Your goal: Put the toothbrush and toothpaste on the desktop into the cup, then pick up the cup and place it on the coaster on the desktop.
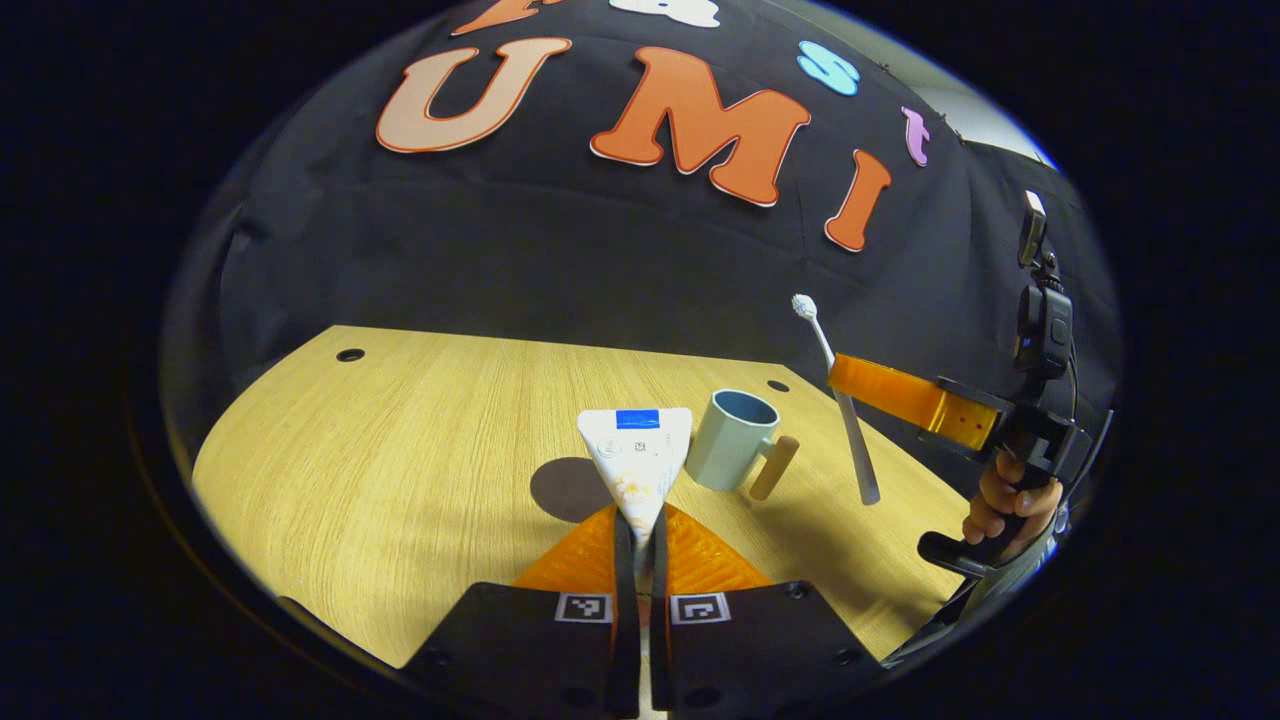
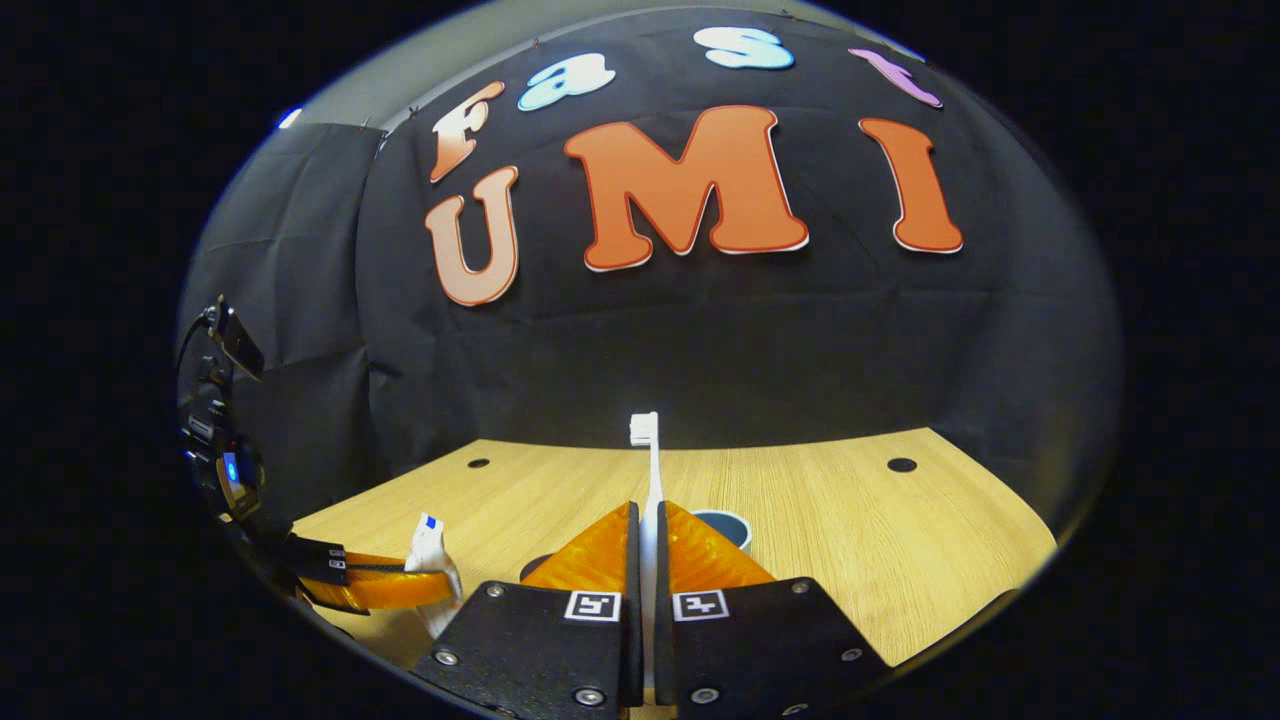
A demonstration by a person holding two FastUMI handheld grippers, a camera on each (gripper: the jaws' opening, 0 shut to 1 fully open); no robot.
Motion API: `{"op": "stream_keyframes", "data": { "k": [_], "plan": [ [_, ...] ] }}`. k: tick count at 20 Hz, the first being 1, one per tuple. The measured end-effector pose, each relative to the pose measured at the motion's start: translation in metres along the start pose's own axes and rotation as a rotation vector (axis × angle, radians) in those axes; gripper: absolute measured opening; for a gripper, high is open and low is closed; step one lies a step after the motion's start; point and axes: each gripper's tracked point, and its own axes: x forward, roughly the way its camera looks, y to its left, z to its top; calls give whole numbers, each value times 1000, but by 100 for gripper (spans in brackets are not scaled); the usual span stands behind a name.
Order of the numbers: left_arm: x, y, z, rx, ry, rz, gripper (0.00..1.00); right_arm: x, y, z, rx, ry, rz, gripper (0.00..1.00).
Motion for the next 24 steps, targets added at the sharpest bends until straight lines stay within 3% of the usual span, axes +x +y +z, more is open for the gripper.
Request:
{"op": "stream_keyframes", "data": {
  "k": [9, 17, 18, 19, 24],
  "plan": [
    [7, 3, 13, 16, -45, 14, 7, 36, -19, 30, -76, -262, -57, 5],
    [9, 8, 22, 16, -74, 28, 7, 65, -34, 38, -3, -360, -57, 5],
    [8, 8, 22, 15, -76, 29, 7, 67, -35, 38, 8, -368, -51, 9],
    [9, 10, 22, 13, -77, 31, 7, 69, -35, 38, 18, -371, -45, 5],
    [8, 9, 23, 13, -69, 34, 7, 82, -44, 26, 67, -346, -40, 5]
  ]
}}
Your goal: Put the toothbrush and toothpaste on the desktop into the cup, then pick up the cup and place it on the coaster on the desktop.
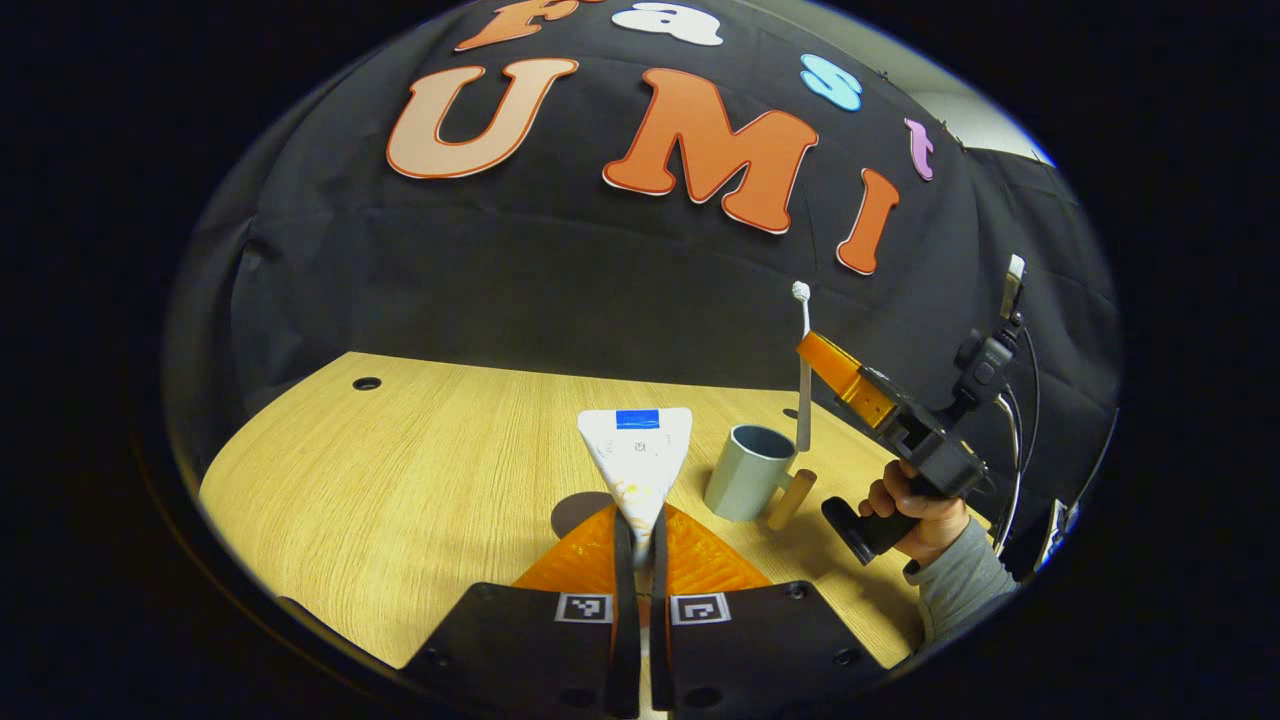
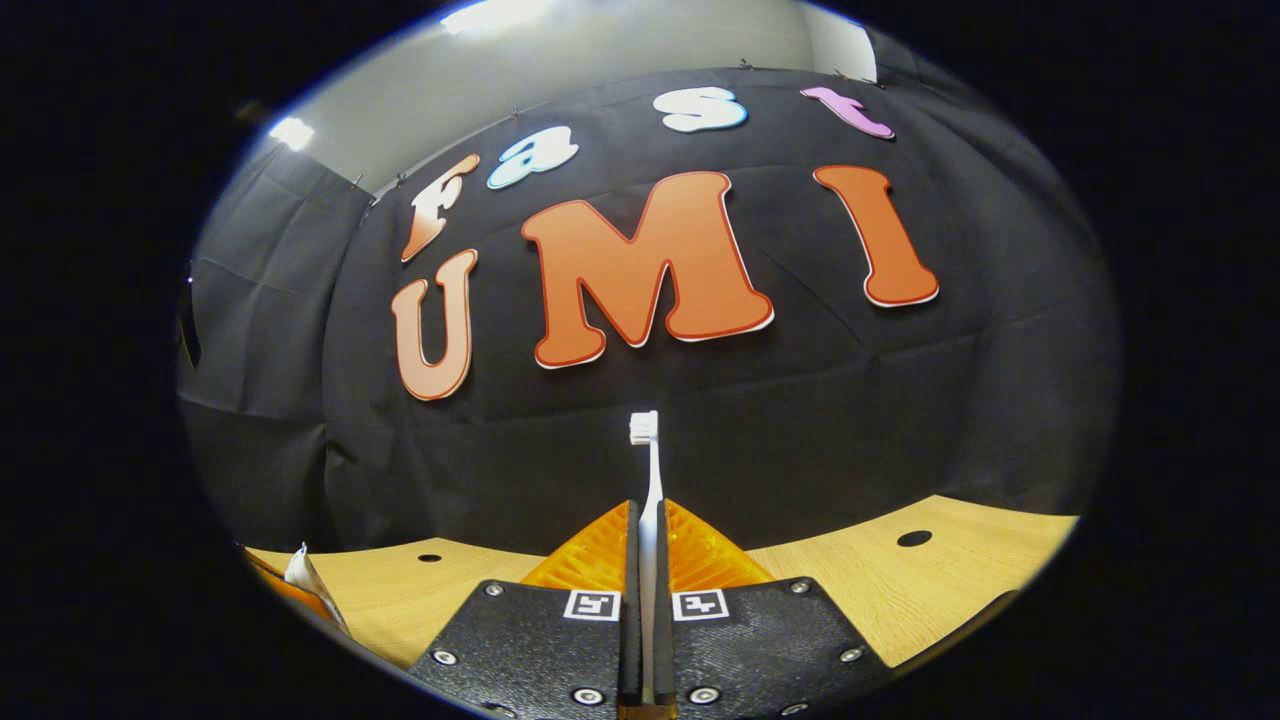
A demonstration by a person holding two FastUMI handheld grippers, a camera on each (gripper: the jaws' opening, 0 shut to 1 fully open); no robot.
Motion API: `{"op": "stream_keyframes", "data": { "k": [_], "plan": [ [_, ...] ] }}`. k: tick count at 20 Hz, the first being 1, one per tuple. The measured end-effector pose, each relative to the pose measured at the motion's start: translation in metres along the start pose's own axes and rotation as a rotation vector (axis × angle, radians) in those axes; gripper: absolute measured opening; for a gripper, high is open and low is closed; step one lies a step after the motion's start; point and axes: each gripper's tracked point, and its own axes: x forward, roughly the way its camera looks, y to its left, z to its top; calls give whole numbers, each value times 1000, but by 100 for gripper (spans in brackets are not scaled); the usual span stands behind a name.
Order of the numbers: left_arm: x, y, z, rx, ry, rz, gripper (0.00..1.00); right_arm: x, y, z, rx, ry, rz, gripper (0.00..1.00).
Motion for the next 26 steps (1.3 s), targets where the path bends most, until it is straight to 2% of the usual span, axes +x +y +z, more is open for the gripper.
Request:
{"op": "stream_keyframes", "data": {
  "k": [8, 16, 26],
  "plan": [
    [6, 1, -3, -3, 5, 18, 7, 9, -13, -17, 80, 24, 3, 5],
    [16, -20, 5, 7, -22, -21, 7, 21, -33, -20, 92, 9, -36, 5],
    [23, -37, 3, 11, -11, -49, 7, 14, -22, -48, 66, 88, 12, 5]
  ]
}}
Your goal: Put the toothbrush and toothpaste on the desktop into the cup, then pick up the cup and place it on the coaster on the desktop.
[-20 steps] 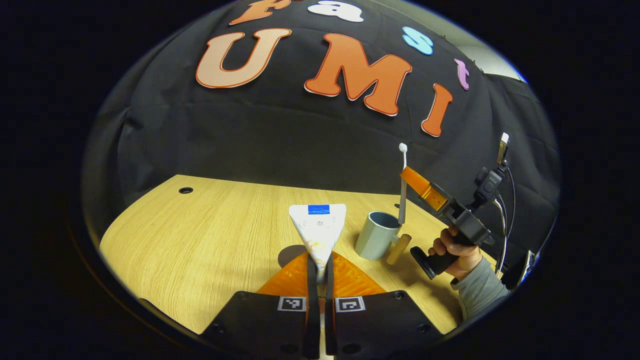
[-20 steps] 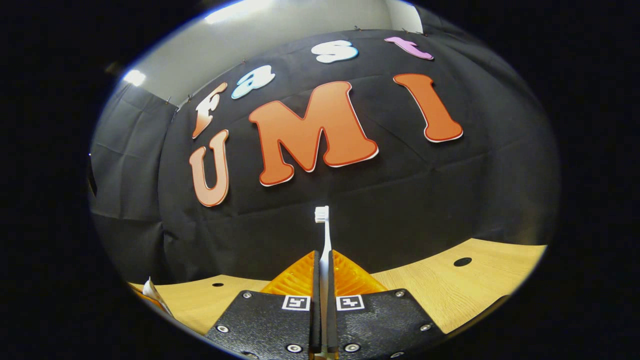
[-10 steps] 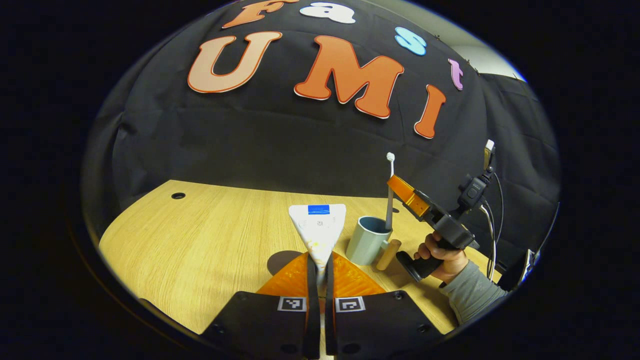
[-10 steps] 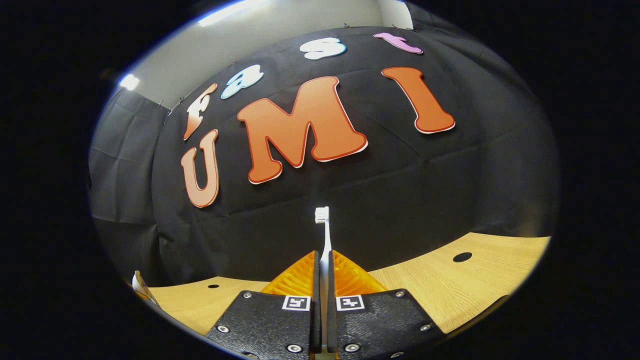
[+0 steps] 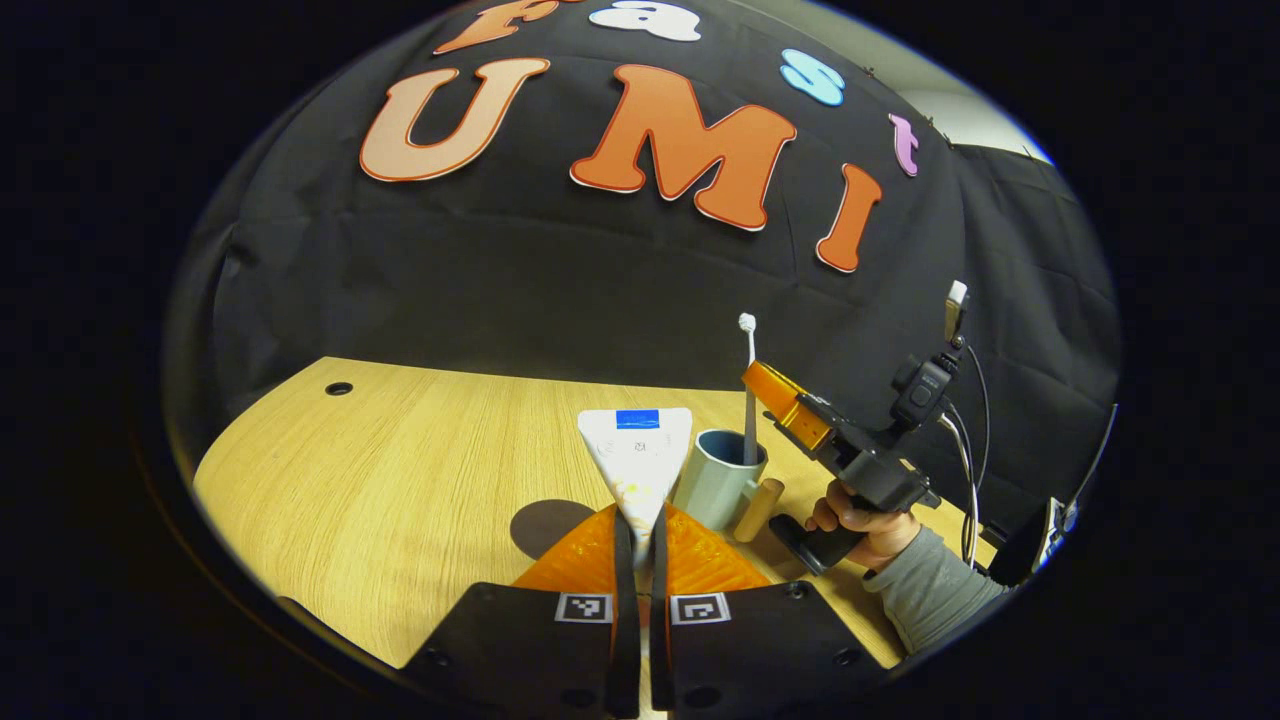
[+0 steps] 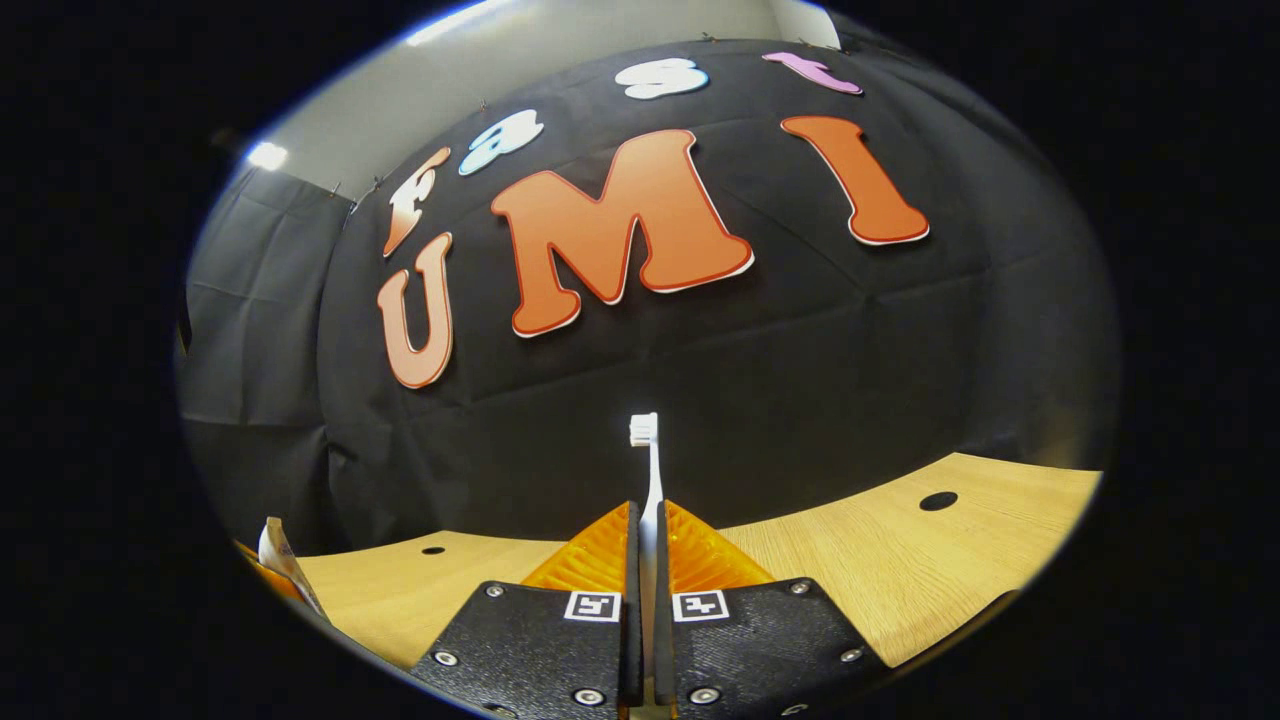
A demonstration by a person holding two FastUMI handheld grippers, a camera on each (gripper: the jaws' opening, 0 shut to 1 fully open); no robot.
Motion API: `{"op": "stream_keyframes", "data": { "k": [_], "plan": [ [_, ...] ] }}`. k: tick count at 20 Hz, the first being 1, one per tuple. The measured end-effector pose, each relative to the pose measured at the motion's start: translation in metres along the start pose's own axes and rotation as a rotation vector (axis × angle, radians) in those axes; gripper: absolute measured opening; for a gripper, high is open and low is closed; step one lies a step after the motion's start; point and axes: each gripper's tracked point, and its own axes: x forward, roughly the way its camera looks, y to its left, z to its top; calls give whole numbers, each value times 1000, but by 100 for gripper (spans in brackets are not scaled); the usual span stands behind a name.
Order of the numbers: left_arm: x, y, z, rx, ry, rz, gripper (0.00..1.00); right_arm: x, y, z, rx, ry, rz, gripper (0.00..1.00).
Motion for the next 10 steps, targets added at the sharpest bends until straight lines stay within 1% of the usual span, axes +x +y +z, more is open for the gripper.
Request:
{"op": "stream_keyframes", "data": {
  "k": [4, 7, 10],
  "plan": [
    [2, -5, 3, -7, -20, -3, 7, -7, 8, -4, -101, 7, 6, 5],
    [3, -12, 5, -4, -29, -15, 7, -10, 9, -6, -121, 20, 7, 5],
    [7, -19, 9, 16, -40, -26, 7, -16, 7, -20, -117, 68, 6, 6]
  ]
}}
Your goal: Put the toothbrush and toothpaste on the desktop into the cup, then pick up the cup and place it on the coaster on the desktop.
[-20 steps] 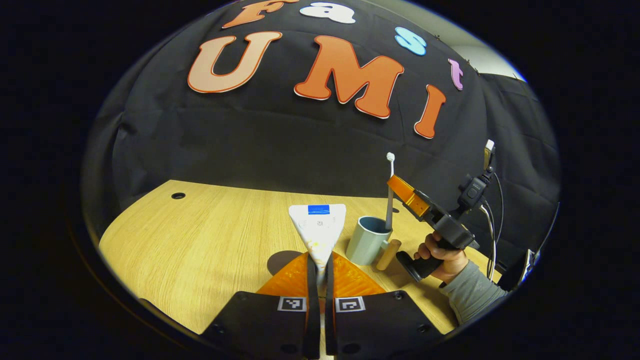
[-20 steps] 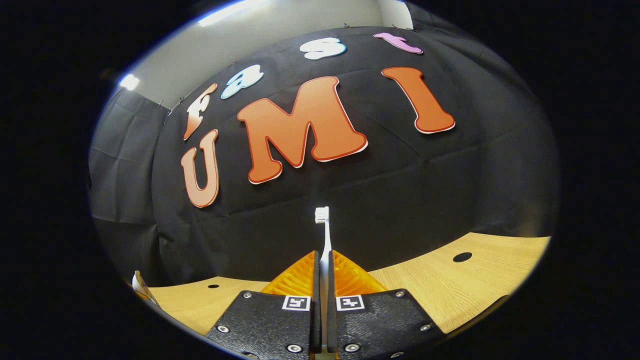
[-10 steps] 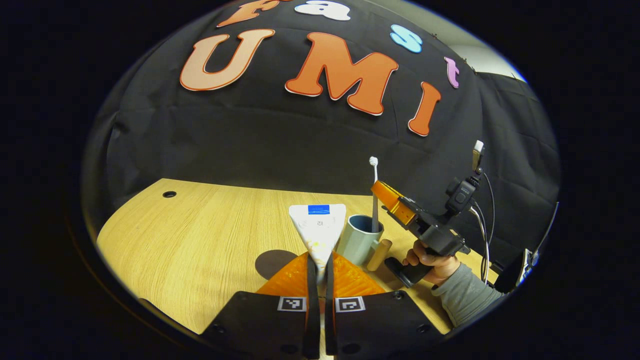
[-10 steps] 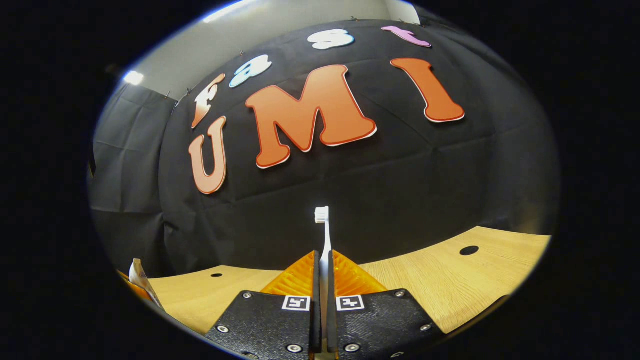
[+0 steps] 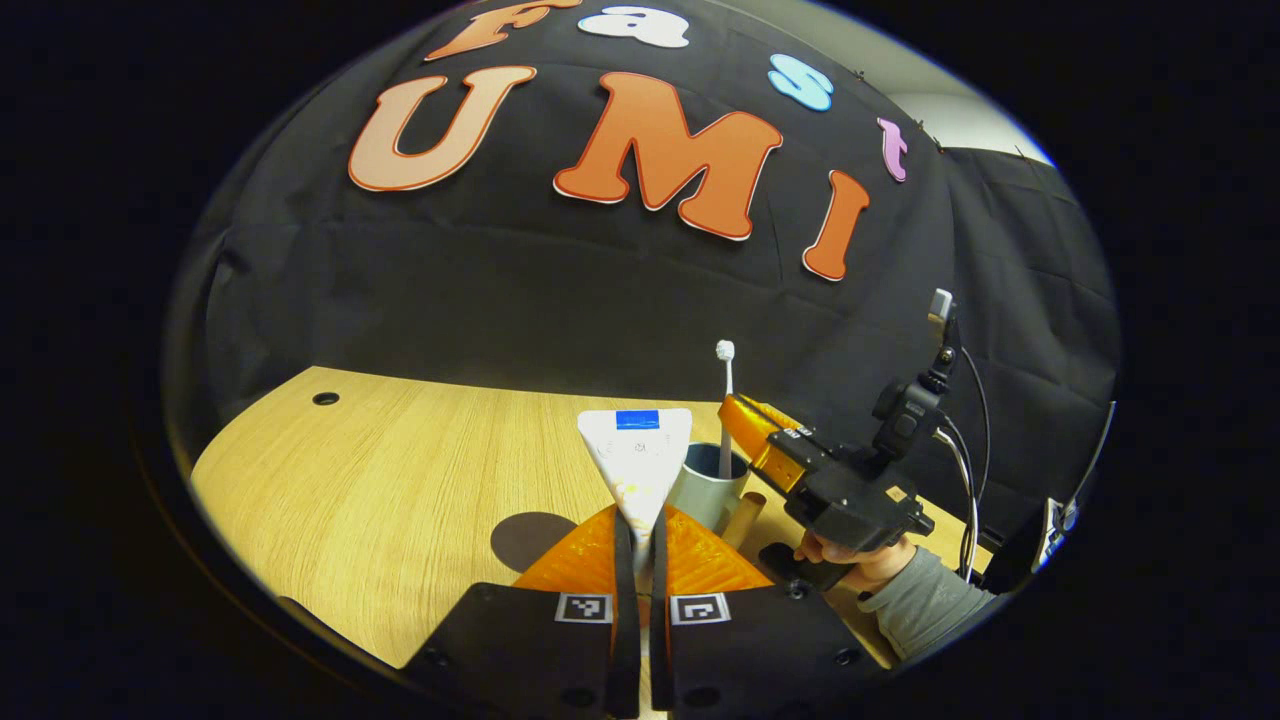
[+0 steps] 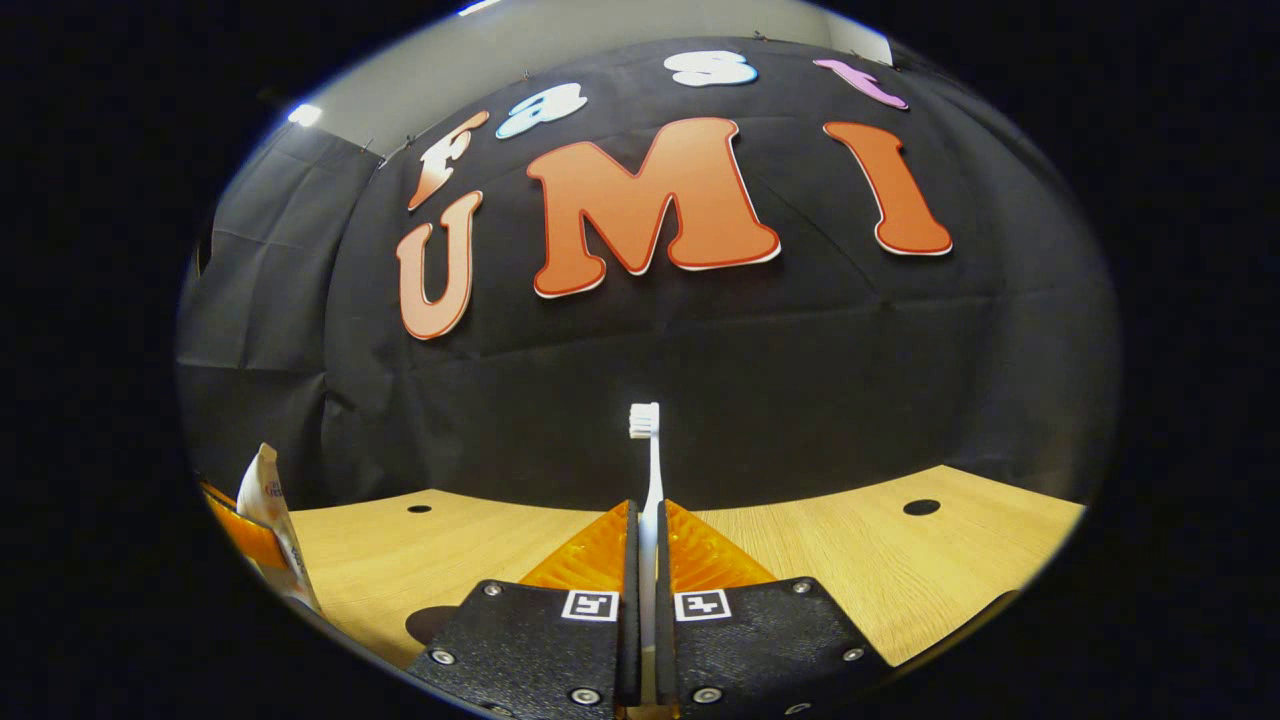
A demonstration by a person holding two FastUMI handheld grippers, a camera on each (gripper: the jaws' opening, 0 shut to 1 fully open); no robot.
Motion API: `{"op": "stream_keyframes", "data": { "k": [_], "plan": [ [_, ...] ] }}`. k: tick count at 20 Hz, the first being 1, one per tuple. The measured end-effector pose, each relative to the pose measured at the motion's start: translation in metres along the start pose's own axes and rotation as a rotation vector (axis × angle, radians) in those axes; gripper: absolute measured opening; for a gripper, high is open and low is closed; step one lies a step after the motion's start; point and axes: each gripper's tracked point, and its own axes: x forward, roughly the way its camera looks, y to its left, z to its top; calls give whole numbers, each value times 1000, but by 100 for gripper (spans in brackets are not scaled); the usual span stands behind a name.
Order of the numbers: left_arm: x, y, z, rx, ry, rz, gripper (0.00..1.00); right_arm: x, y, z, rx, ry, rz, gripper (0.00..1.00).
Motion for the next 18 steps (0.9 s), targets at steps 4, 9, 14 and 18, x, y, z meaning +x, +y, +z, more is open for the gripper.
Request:
{"op": "stream_keyframes", "data": {
  "k": [4, 9, 14, 18],
  "plan": [
    [9, -12, 10, 15, -24, -24, 7, -9, -9, -13, 9, 49, -24, 7],
    [29, -33, 33, 39, -87, -59, 7, -17, -16, -13, 33, 72, -45, 7],
    [40, -45, 45, 29, -125, -73, 7, -23, -16, -11, 61, 78, -46, 7],
    [49, -46, 58, 26, -166, -67, 7, -26, -16, -9, 62, 95, -47, 9]
  ]
}}
